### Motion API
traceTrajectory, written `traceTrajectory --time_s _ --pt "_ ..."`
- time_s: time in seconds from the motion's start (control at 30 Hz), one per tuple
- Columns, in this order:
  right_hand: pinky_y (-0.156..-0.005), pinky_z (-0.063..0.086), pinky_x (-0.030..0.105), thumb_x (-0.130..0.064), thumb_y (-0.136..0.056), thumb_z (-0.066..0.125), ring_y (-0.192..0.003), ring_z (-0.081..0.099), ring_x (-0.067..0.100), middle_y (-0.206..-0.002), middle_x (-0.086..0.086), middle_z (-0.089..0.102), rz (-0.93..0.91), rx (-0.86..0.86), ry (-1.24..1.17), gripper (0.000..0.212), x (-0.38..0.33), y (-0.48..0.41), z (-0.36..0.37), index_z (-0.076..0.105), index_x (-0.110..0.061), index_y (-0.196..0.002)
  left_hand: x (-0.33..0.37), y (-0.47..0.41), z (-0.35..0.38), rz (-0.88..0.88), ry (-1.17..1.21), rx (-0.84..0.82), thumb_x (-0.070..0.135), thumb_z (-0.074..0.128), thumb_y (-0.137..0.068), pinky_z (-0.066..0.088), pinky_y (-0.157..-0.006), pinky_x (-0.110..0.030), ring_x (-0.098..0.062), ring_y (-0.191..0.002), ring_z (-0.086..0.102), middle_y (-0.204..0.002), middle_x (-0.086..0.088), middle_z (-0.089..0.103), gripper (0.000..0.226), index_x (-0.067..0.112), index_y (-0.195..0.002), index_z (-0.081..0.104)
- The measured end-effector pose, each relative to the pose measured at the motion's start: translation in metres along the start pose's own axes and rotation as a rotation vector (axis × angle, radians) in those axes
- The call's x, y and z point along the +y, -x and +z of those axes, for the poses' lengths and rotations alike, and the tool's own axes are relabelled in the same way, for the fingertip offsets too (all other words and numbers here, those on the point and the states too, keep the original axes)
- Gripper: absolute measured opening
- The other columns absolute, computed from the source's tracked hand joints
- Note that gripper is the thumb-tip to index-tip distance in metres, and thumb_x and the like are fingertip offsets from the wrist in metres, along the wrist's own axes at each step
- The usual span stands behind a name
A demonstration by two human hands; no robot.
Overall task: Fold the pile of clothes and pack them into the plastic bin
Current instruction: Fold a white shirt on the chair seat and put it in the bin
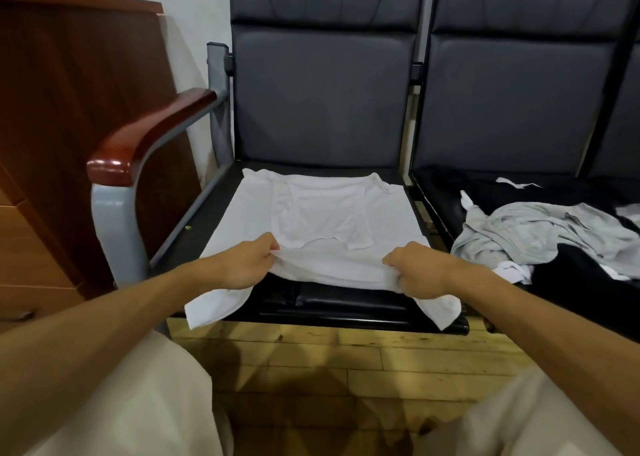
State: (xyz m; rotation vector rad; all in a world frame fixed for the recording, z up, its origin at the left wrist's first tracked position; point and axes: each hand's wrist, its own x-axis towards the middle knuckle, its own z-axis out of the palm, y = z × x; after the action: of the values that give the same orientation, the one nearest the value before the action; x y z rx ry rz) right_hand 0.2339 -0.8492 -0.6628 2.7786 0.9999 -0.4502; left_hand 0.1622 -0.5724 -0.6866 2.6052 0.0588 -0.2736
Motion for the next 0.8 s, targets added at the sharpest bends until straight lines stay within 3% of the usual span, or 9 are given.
traceTrajectory --time_s 0.07,0.17,0.3,0.4,0.5,0.6,0.8 --pt "-0.080 0.043 0.031 -0.009 -0.091 0.043 -0.100 0.054 0.029 -0.116 0.014 0.056 0.085 0.030 -0.106 0.010 0.008 -0.010 -0.002 0.043 -0.015 -0.083 0.005 -0.006 0.002 -0.002 -0.002 0.035 0.025 0.038 -0.103 0.038 -0.063 -0.021 -0.011 -0.077 0.049 -0.087 0.003 0.051 0.009 0.017 -0.107 0.040" --pt "-0.082 0.047 0.036 -0.026 -0.092 0.042 -0.090 0.053 0.027 -0.106 0.011 0.056 0.248 0.168 -0.242 0.018 0.018 -0.018 -0.006 0.046 -0.013 -0.080 0.003 -0.013 -0.002 -0.043 -0.095 0.119 0.037 0.053 -0.097 0.039 -0.070 -0.029 -0.018 -0.085 0.050 -0.094 -0.001 0.051 0.029 0.015 -0.113 0.043" --pt "-0.084 0.049 0.038 -0.055 -0.088 0.049 -0.097 0.056 0.025 -0.107 0.006 0.057 0.350 0.271 -0.255 0.042 0.027 -0.024 -0.007 0.055 -0.016 -0.099 -0.012 -0.019 -0.010 -0.105 -0.298 0.220 0.015 0.047 -0.099 0.041 -0.076 -0.031 -0.025 -0.092 0.052 -0.111 -0.010 0.053 0.013 0.010 -0.109 0.052" --pt "-0.091 0.046 0.040 -0.049 -0.093 0.049 -0.110 0.055 0.032 -0.124 0.014 0.055 0.429 0.284 -0.296 0.048 0.036 -0.032 -0.002 0.049 -0.009 -0.120 -0.026 -0.016 -0.016 -0.211 -0.382 0.265 0.003 0.041 -0.095 0.046 -0.089 -0.038 -0.031 -0.101 0.054 -0.118 -0.013 0.046 0.020 0.007 -0.110 0.054" --pt "-0.087 0.043 0.041 -0.036 -0.097 0.047 -0.112 0.054 0.039 -0.125 0.021 0.054 0.557 0.410 -0.356 0.045 0.044 -0.036 0.002 0.034 -0.003 -0.124 -0.043 -0.011 -0.023 -0.331 -0.351 0.388 0.004 0.039 -0.096 0.044 -0.096 -0.042 -0.034 -0.112 0.053 -0.125 -0.014 0.048 0.028 0.007 -0.120 0.053" --pt "-0.086 0.042 0.039 -0.019 -0.097 0.043 -0.113 0.054 0.040 -0.126 0.023 0.054 0.623 0.385 -0.302 0.044 0.050 -0.038 0.006 0.027 0.000 -0.133 -0.055 -0.003 -0.029 -0.434 -0.249 0.450 0.010 0.041 -0.096 0.048 -0.090 -0.044 -0.036 -0.106 0.056 -0.120 -0.016 0.055 0.025 0.004 -0.115 0.057" --pt "-0.078 0.042 0.034 -0.006 -0.093 0.040 -0.106 0.058 0.033 -0.119 0.017 0.057 0.592 0.349 -0.245 0.026 0.043 -0.038 0.002 0.047 -0.003 -0.119 -0.058 0.005 -0.036 -0.542 -0.016 0.507 0.020 0.045 -0.096 0.048 -0.072 -0.036 -0.032 -0.087 0.058 -0.100 -0.016 0.058 0.022 0.002 -0.100 0.058"
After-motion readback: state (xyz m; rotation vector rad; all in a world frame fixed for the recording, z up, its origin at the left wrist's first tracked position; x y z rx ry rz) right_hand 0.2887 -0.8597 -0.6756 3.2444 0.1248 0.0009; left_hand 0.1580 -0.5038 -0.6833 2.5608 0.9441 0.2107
